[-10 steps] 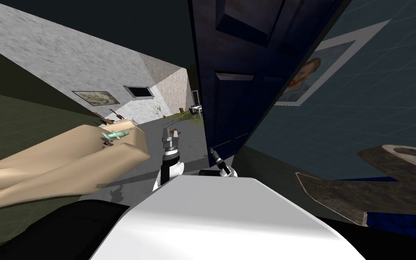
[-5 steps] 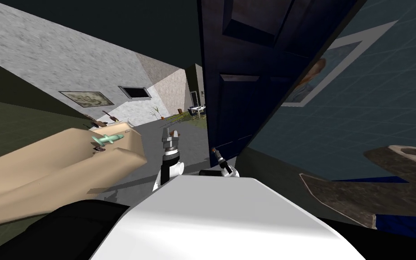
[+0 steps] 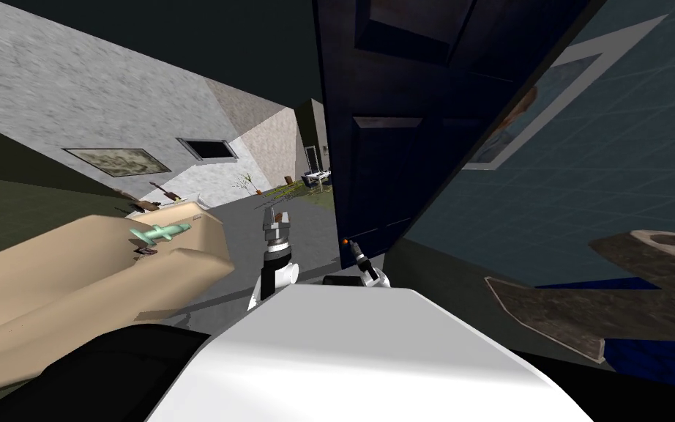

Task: Push the door open

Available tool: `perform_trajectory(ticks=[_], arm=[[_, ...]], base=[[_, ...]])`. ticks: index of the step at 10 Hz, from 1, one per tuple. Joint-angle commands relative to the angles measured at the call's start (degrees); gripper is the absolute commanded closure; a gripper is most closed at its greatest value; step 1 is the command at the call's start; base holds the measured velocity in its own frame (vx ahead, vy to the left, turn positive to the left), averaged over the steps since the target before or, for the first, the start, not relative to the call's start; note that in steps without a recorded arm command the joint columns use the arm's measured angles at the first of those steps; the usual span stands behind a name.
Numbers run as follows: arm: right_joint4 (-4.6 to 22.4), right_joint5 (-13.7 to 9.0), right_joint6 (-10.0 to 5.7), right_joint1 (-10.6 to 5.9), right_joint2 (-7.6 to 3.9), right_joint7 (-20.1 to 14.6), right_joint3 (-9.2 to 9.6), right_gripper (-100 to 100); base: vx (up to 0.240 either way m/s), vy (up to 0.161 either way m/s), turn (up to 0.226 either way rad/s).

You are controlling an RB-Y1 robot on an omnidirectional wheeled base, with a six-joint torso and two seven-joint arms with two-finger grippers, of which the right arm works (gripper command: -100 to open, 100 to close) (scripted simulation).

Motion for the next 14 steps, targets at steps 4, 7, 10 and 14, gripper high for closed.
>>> perform_trajectory(ticks=[4, 7, 10, 14], arm=[[-0.75, -0.52, 0.55, 0.32, 0.31, 0.05, -0.81, -100], [-1.13, -0.91, 0.9, 0.47, 1.49, 0.09, -1.42, -100], [-1.17, -0.9, 0.72, 0.56, 0.52, 0.28, -1.64, -100], [-0.71, -1.01, 0.24, 0.37, 0.98, 0.59, -2.21, -100]], base=[[-0.182, 0.009, -0.058], [-0.218, 0.014, -0.064], [0.078, 0.046, 0.018], [0.227, 0.098, 0.026]])
